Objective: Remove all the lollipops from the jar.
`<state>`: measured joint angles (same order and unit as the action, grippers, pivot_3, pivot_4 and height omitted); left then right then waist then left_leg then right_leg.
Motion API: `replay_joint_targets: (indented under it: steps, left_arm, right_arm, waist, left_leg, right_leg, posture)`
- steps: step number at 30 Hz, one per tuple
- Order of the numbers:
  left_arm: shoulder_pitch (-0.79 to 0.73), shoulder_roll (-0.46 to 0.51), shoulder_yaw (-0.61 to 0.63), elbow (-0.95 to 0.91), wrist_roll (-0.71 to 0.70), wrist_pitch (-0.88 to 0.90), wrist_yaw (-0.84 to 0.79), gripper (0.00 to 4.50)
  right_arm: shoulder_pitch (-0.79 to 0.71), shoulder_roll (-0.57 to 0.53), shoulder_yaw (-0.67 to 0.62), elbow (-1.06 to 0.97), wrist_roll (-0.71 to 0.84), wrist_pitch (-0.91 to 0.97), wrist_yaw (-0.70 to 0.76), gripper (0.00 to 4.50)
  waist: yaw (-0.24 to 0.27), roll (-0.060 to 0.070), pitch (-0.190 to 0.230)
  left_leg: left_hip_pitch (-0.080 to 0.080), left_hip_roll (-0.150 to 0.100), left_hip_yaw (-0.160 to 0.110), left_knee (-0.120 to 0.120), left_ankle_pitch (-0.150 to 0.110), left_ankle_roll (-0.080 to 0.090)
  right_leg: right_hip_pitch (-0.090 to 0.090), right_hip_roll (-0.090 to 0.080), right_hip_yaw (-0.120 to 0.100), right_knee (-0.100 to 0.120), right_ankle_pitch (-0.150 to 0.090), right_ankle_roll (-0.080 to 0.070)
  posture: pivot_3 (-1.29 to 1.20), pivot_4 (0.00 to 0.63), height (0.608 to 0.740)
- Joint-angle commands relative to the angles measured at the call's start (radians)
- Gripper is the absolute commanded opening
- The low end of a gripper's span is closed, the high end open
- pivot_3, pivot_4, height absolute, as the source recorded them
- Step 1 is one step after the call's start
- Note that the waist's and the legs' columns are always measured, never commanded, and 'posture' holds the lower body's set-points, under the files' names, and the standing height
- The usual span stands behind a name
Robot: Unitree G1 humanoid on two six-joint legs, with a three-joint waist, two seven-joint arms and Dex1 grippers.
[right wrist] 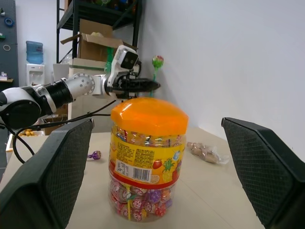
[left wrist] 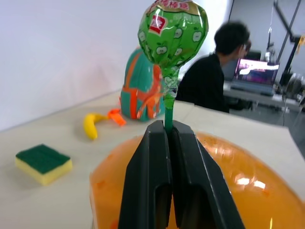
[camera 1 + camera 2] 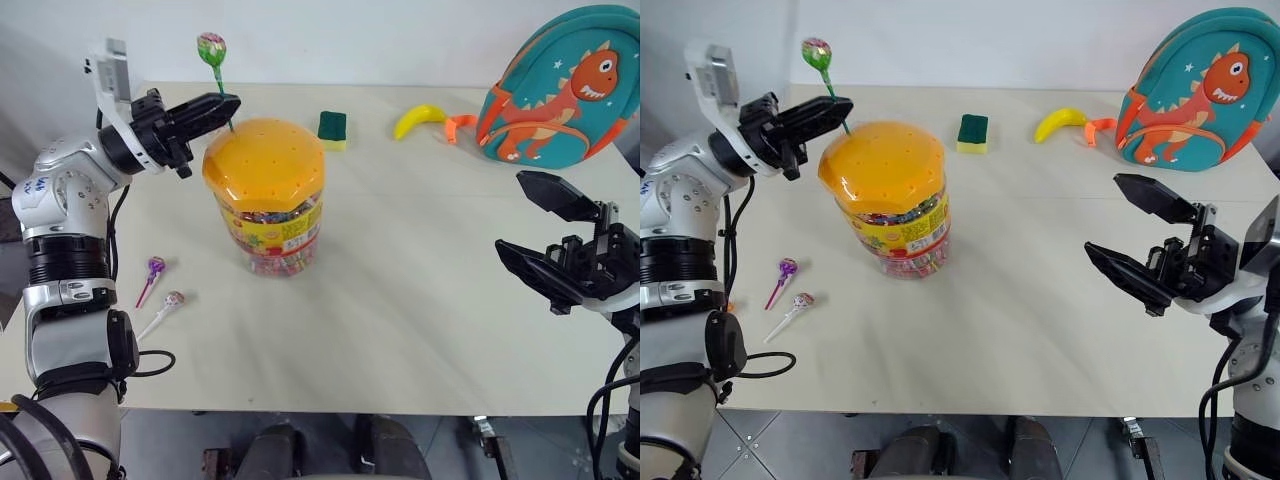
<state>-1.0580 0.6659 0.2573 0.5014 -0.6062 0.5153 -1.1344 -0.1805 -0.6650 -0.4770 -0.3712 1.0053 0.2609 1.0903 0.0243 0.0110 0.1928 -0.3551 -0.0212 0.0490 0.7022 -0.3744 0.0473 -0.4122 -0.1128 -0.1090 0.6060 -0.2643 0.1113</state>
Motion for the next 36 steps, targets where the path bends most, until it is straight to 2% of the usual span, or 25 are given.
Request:
replay_joint_targets:
  steps: [1, 3, 7, 11, 14, 16, 18, 22, 25, 35, 36]
  left_arm:
    - [-0.019, 0.068, 0.094, -0.066, -0.066, 0.043, 0.022, 0.01]
    - [0.0, 0.107, 0.131, -0.075, -0.078, 0.066, 0.039, 0.01]
    - [0.184, 0.315, 0.167, -0.101, 0.023, 0.084, 0.077, 0.01]
    - [0.524, 0.465, 0.281, -0.185, 0.072, 0.153, 0.078, 0.01]
    - [0.826, 0.479, 0.409, -0.264, 0.112, 0.182, 0.081, 0.01]
    - [1.024, 0.427, 0.465, -0.334, 0.153, 0.159, 0.102, 0.01]
    - [1.132, 0.369, 0.485, -0.39, 0.159, 0.131, 0.127, 0.01]
    - [1.17, 0.287, 0.519, -0.474, 0.148, 0.177, 0.246, 0.01]
    - [1.201, 0.255, 0.506, -0.522, 0.12, 0.184, 0.235, 0.01]
    - [1.141, 0.264, 0.425, -0.514, 0.098, 0.255, 0.275, 0.01]
    - [1.131, 0.266, 0.424, -0.508, 0.094, 0.281, 0.289, 0.24]
  right_arm:
    - [-0.017, 0.001, 0.002, -0.016, 0.009, -0.009, 0.009, 4.5]
    - [-0.027, -0.001, 0.011, -0.007, 0.01, -0.004, 0.018, 4.5]
    - [-0.061, -0.004, 0.049, 0.02, 0.013, 0.012, 0.047, 4.5]
    - [-0.067, -0.007, 0.095, 0.046, -0.01, 0.016, 0.108, 4.5]
    - [-0.078, -0.012, 0.142, 0.073, -0.051, 0.001, 0.18, 4.5]
    - [-0.088, -0.009, 0.181, 0.093, -0.08, -0.007, 0.227, 4.5]
    - [-0.098, -0.002, 0.214, 0.112, -0.101, -0.012, 0.261, 4.5]
    - [-0.106, -0.005, 0.274, 0.145, -0.154, -0.034, 0.337, 4.5]
    - [-0.122, 0.0, 0.292, 0.17, -0.178, -0.047, 0.354, 4.5]
    - [-0.145, 0.025, 0.316, 0.199, -0.209, -0.056, 0.354, 4.5]
    - [-0.144, 0.024, 0.315, 0.199, -0.209, -0.053, 0.352, 4.5]
  waist:
    - [-0.001, 0.0, 0.0]
    - [-0.004, 0.0, 0.0]
    - [-0.03, 0.0, 0.0]
    - [-0.028, 0.0, 0.0]
    - [-0.028, 0.0, 0.0]
    - [-0.026, 0.0, 0.0]
    - [-0.015, 0.0, 0.001]
    - [0.001, -0.001, 0.0]
    - [-0.003, 0.0, 0.0]
    - [-0.022, 0.0, 0.0]
    - [-0.025, 0.0, 0.0]
  left_leg:
    - [0.0, 0.0, 0.0, 0.0, 0.0, 0.0]
    - [0.0, 0.0, -0.001, 0.0, 0.0, 0.0]
    - [0.002, 0.001, 0.001, -0.003, 0.0, 0.0]
    - [0.002, 0.002, 0.0, -0.003, -0.001, -0.001]
    - [0.001, 0.002, -0.002, -0.003, -0.002, -0.001]
    - [0.001, 0.003, -0.003, -0.003, -0.003, -0.001]
    - [0.001, 0.003, -0.005, -0.003, -0.003, -0.001]
    - [0.0, 0.003, -0.009, -0.003, -0.004, -0.001]
    - [0.0, 0.002, -0.009, -0.003, -0.004, -0.001]
    - [0.0, 0.0, -0.009, -0.004, -0.004, -0.001]
    - [0.0, 0.0, -0.009, -0.005, -0.004, -0.001]
  right_leg:
    - [0.0, 0.0, 0.0, 0.0, 0.0, 0.0]
    - [0.0, 0.0, 0.0, 0.0, 0.0, 0.0]
    - [-0.001, 0.0, 0.002, 0.0, 0.0, 0.0]
    - [-0.001, -0.002, 0.003, -0.002, -0.001, -0.001]
    - [0.0, -0.004, 0.006, -0.002, -0.001, -0.001]
    - [0.0, -0.005, 0.007, -0.004, -0.001, -0.001]
    - [0.001, -0.006, 0.006, -0.005, -0.001, -0.002]
    - [0.002, -0.008, 0.005, -0.007, -0.001, -0.002]
    - [0.002, -0.01, 0.004, -0.006, -0.001, -0.002]
    - [0.001, -0.011, 0.003, -0.005, -0.001, -0.003]
    - [0.001, -0.011, 0.003, -0.005, -0.001, -0.003]
  posture:
    - [0.0, 0.15, 0.74]
    - [0.0, 0.15, 0.74]
    - [0.0, 0.15, 0.74]
    - [0.0, 0.15, 0.74]
    - [0.0, 0.15, 0.74]
    - [0.0, 0.15, 0.74]
    - [0.0, 0.15, 0.74]
    - [0.0, 0.15, 0.74]
    - [0.0, 0.15, 0.74]
    - [0.0, 0.15, 0.74]
    - [0.0, 0.15, 0.74]
